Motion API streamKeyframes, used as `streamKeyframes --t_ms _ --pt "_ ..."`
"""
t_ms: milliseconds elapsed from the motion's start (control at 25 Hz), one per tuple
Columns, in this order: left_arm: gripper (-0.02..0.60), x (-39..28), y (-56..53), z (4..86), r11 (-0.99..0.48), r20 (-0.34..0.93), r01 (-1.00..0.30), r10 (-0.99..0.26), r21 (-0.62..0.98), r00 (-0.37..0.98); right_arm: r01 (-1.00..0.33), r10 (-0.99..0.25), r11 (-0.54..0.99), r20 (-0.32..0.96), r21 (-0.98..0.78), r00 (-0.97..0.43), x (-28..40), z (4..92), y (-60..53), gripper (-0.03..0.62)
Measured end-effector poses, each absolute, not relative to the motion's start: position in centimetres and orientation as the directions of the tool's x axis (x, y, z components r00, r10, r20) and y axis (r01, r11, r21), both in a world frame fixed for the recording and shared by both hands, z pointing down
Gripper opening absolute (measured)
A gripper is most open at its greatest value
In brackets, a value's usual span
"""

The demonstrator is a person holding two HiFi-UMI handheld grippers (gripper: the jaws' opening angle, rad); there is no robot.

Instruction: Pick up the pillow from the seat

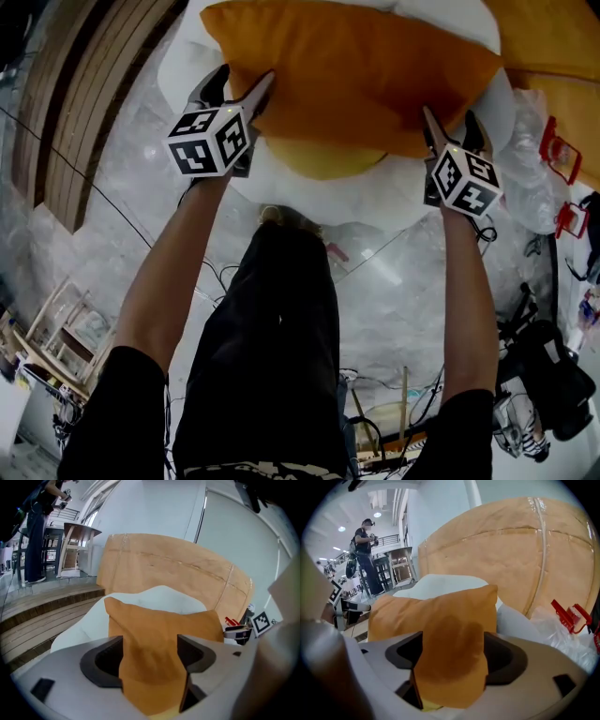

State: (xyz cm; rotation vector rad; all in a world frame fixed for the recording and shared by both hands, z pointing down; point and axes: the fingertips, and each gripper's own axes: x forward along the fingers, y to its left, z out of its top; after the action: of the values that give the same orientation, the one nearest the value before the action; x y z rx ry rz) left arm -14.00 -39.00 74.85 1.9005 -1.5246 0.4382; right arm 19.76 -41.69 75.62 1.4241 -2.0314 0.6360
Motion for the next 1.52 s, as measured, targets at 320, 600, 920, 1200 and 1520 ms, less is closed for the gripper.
streamKeyframes --t_ms 320,600,920,1200,1520 --pt "0.353 -13.1 -39.3 76.8 -0.145 0.65 -0.948 -0.697 0.284 0.301 -0.952 -0.649 0.283 0.708 -0.114 -0.277 20.0 77.6 -43.3 0.387" --pt "0.353 -13.0 -40.2 77.9 -0.141 0.668 -0.953 -0.685 0.269 0.29 -0.948 -0.647 0.288 0.702 -0.136 -0.298 19.4 78.5 -44.0 0.385" --pt "0.351 -12.7 -40.7 78.9 -0.135 0.667 -0.955 -0.689 0.266 0.283 -0.949 -0.652 0.283 0.699 -0.137 -0.295 19.3 79.5 -44.6 0.385" --pt "0.268 -12.5 -40.5 79.1 -0.131 0.69 -0.947 -0.656 0.295 0.306 -0.951 -0.641 0.277 0.711 -0.139 -0.291 19.0 79.6 -44.3 0.363" --pt "0.017 -10.6 -38.9 78.9 -0.197 0.692 -0.913 -0.601 0.357 0.4 -0.957 -0.595 0.281 0.769 -0.073 -0.233 19.9 79.7 -42.7 0.028"
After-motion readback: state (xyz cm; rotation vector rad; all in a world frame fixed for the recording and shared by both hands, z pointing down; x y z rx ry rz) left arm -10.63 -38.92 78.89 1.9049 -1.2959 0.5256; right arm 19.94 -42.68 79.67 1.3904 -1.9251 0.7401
